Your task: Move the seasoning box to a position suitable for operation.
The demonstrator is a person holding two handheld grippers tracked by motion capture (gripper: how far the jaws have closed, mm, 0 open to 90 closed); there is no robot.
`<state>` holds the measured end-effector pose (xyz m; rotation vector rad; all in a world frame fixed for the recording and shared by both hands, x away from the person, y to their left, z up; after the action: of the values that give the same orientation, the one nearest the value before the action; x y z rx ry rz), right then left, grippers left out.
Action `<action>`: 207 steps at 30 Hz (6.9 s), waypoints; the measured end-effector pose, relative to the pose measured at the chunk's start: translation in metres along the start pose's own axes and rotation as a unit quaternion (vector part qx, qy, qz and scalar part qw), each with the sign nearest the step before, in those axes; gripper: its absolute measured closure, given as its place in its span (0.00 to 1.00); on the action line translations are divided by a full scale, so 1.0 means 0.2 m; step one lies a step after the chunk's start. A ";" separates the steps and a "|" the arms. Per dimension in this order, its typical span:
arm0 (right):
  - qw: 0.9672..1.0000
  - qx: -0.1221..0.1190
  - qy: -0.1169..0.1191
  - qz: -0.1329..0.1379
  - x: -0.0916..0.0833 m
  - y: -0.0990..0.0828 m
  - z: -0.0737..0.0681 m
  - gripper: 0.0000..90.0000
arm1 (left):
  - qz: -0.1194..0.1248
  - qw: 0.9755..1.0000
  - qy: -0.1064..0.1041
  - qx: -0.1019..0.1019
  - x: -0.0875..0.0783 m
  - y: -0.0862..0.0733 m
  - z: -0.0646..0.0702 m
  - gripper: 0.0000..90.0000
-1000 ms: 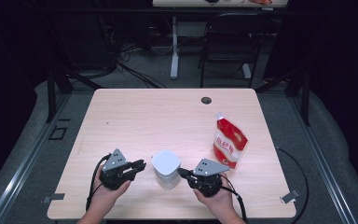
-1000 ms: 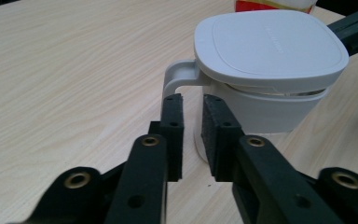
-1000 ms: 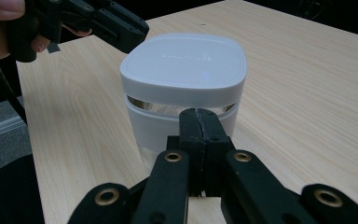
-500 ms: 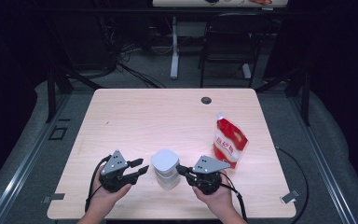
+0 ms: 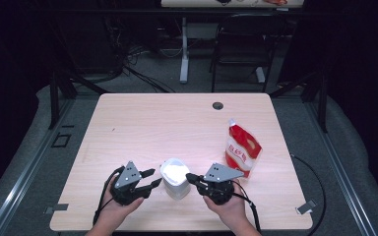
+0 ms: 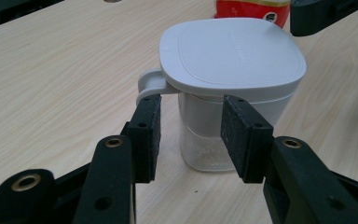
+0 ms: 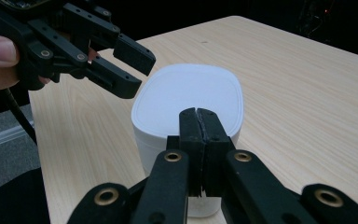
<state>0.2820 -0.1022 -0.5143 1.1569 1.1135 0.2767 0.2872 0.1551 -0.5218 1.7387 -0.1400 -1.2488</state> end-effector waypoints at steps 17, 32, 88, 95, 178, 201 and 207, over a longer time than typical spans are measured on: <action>0.999 0.003 -0.001 -0.039 0.04 -0.09 0.00 1.00 | 0.017 1.000 0.005 -0.010 -0.02 0.03 -0.02 0.74; 0.999 0.009 0.000 -0.034 0.04 -0.08 0.01 1.00 | 0.018 1.000 0.008 -0.005 -0.03 0.03 -0.01 0.74; 1.000 0.010 -0.004 -0.018 0.02 -0.06 0.01 0.98 | -0.001 0.999 0.035 -0.001 0.03 0.03 0.04 0.54; 1.000 0.006 -0.004 -0.018 0.03 -0.05 0.00 0.97 | 0.014 0.999 0.041 -0.003 0.01 0.05 0.03 0.54; 1.000 0.012 -0.004 -0.011 -0.01 -0.08 0.03 0.92 | 0.048 0.998 0.037 -0.031 0.01 0.11 -0.12 0.82; 1.000 0.012 -0.010 -0.009 -0.03 -0.09 0.04 0.87 | 0.057 0.997 0.045 -0.039 -0.01 0.09 -0.14 0.67; 1.000 0.013 -0.012 -0.007 -0.03 -0.09 0.04 0.86 | 0.062 0.996 0.044 -0.041 -0.02 0.08 -0.15 0.64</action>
<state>0.2800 -0.1194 -0.5261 1.1713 1.1066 0.2373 0.3155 0.1674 -0.5056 1.6843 -0.1401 -1.0721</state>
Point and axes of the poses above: each handheld gripper's, and its own axes: x roughly forward along the jaws, y roughly out of its top, z roughly to its right, the point moved 2 cm from there along x, roughly forward along the jaws, and after that the axes turned 10 degrees about -z, right-handed, at the moved point
